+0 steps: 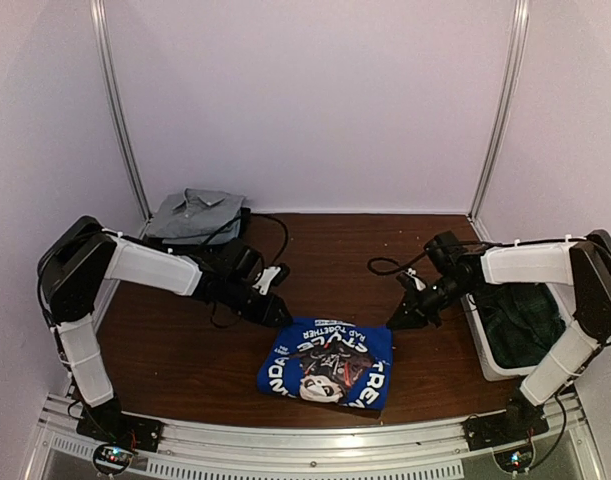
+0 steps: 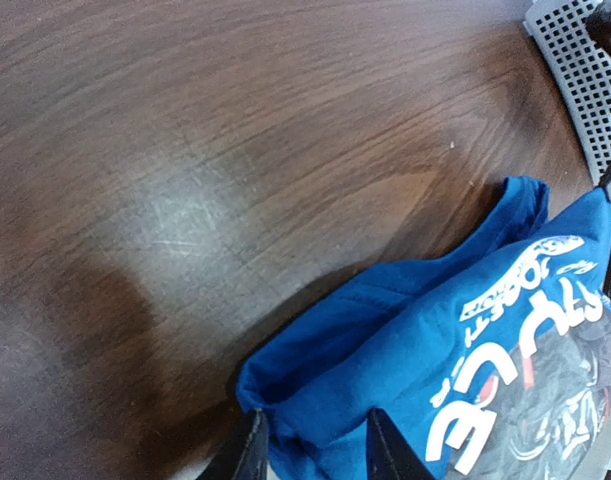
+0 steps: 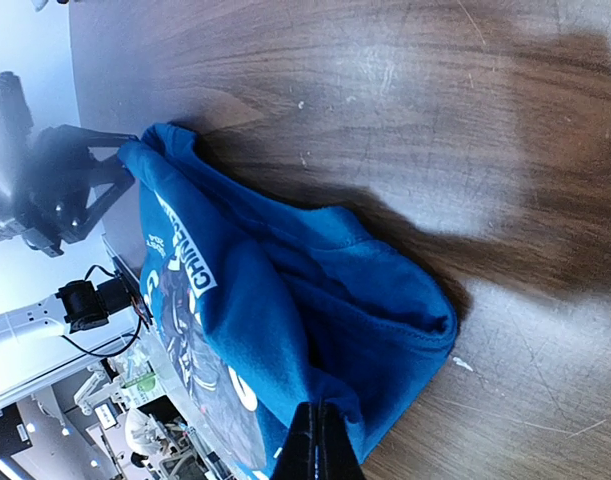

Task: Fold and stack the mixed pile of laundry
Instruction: Smooth out the square-folded T-shirt at the center of the board.

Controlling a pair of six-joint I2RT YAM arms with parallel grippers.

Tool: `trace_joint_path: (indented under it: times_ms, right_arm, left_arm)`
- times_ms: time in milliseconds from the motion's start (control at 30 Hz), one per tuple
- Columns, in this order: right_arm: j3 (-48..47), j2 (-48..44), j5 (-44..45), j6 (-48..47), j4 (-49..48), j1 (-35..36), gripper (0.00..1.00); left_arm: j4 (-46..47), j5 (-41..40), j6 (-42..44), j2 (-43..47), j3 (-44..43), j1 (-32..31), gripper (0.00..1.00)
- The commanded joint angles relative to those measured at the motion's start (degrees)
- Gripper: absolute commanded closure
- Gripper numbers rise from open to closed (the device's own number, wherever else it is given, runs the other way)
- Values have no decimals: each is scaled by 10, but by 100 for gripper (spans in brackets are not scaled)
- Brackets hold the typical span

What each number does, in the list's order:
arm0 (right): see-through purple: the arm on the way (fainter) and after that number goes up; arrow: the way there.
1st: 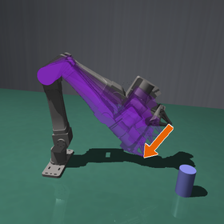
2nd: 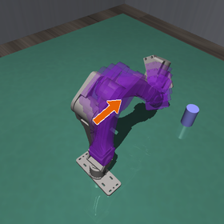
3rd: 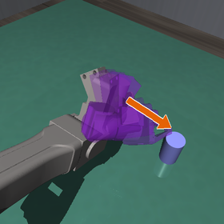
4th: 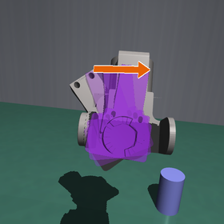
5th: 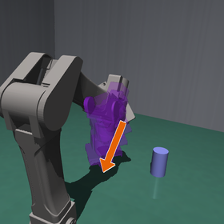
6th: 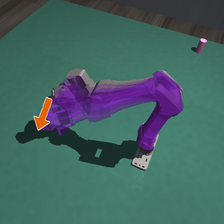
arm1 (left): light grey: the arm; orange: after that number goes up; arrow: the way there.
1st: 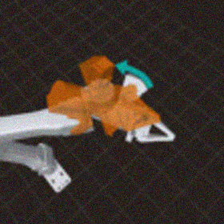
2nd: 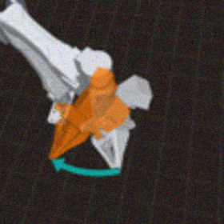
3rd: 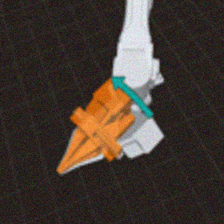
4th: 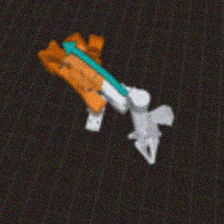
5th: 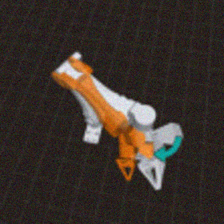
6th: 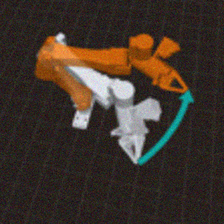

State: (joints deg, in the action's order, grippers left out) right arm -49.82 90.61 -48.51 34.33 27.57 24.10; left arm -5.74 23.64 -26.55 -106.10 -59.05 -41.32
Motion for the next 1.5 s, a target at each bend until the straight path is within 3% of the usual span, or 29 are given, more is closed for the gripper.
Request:
trace_joint_path:
  times_ms: [0,67,200,233,433,567,767,1133,1167,1300,1333,1367,1400,1467]
  right_arm:
    - [-23,-32,33,1,20,3,100]
    - [-25,-35,39,2,22,3,100]
    - [-32,-39,63,-4,40,2,100]
    - [-34,-41,71,-6,45,1,100]
    - [-52,-53,129,-23,80,-26,100]
    - [-40,-38,138,-28,48,-41,100]
    - [-65,42,127,-32,-14,-42,100]
    - [-197,188,171,-84,-9,-59,100]
    - [-222,201,165,-90,0,-59,100]
    - [-312,201,174,-118,59,-62,63]
    - [-331,188,175,-126,74,-64,55]
    - [-348,176,175,-131,86,-66,49]
    - [-361,162,170,-136,96,-69,44]
    - [-386,133,166,-147,118,-71,37]
  left_arm:
    - [27,17,-9,-18,-26,5,67]
    - [29,16,-8,-23,-30,6,73]
    - [40,24,-8,-23,-34,12,99]
    - [44,29,-9,-23,-34,15,100]
    - [73,29,-29,-1,-12,36,100]
    - [64,23,-28,-10,-26,41,100]
    - [49,-5,-36,-39,-44,46,100]
    - [8,-29,-28,-108,-120,64,100]
    - [4,-34,-29,-106,-122,70,94]
    - [-21,-72,-12,-59,-135,90,52]
    - [-35,-88,4,-39,-142,91,35]
    - [-45,-101,22,-10,-150,91,10]
    - [-58,-113,36,13,-159,91,3]
    - [-89,-134,68,54,-182,91,2]
